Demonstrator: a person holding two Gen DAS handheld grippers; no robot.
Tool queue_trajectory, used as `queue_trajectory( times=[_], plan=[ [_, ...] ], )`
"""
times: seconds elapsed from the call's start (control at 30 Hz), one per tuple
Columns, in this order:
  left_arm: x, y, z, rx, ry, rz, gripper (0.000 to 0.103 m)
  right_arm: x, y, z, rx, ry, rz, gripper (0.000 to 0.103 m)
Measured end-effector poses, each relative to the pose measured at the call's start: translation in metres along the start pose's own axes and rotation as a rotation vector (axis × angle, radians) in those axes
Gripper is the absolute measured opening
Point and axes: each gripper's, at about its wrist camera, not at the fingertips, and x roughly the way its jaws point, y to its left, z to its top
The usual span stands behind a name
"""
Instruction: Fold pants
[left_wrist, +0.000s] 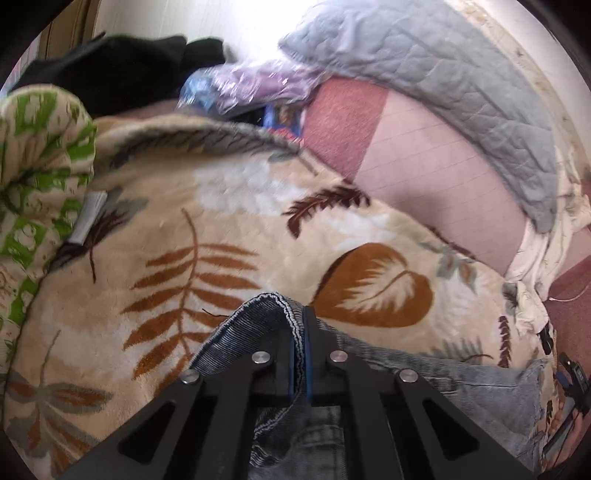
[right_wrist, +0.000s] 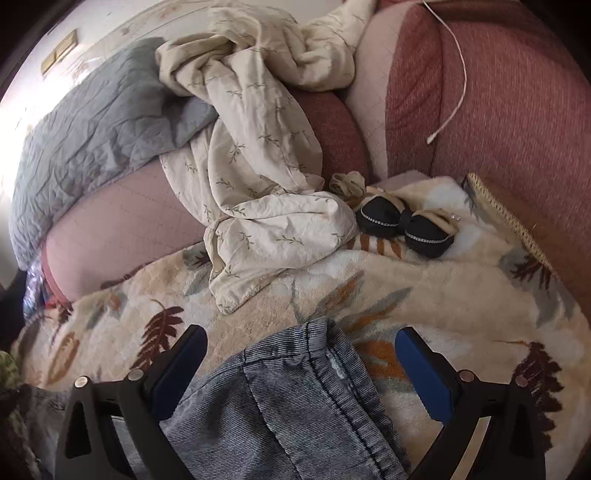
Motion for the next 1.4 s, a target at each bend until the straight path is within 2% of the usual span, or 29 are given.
queue_trajectory(
  times=[0.13,0.2,0.33,0.37,0.4,0.47,0.57,0.7,0.83,1.07,1.23,1.4],
  plan=[
    [-0.011,-0.015,-0.003,0.031,-0.025,-0.019,0.003,0.014,-0.001,0.000,0.015,0.041,0.024,0.100],
    [-0.014,-0.020,-0.005,0.044,-0.027,-0.030,0.003,0.024,0.005,-0.002,-0.012,0.073,0.024,0.089],
    [-0.020,-0.027,-0.005,0.059,-0.034,-0.049,0.003,0.045,0.010,-0.005,-0.018,0.109,0.012,0.075],
    [-0.022,-0.027,-0.006,0.060,-0.039,-0.049,0.003,0.051,0.010,-0.006,-0.015,0.115,-0.003,0.070],
    [-0.024,-0.028,-0.006,0.059,-0.044,-0.051,0.003,0.055,0.009,-0.006,-0.016,0.122,-0.011,0.059],
    [-0.027,-0.028,-0.006,0.057,-0.049,-0.054,0.003,0.063,0.007,-0.009,-0.016,0.140,-0.028,0.044],
    [-0.031,-0.024,-0.006,0.042,-0.056,-0.051,0.003,0.060,0.002,-0.009,-0.006,0.111,-0.039,0.025],
    [-0.041,-0.017,-0.007,0.010,-0.065,-0.057,0.003,0.040,-0.003,-0.005,0.022,0.070,-0.010,0.019],
    [-0.062,-0.010,-0.012,-0.015,-0.095,-0.079,0.003,0.001,-0.001,-0.001,0.036,0.007,0.028,0.019],
    [-0.108,0.007,-0.026,-0.073,-0.144,-0.161,0.003,-0.084,-0.015,-0.010,0.186,-0.112,0.182,0.019],
    [-0.144,0.029,-0.053,-0.130,-0.170,-0.231,0.003,-0.146,-0.043,-0.033,0.300,-0.194,0.254,0.019],
    [-0.178,0.053,-0.099,-0.159,-0.181,-0.285,0.003,-0.185,-0.075,-0.071,0.384,-0.223,0.285,0.019]
  ],
)
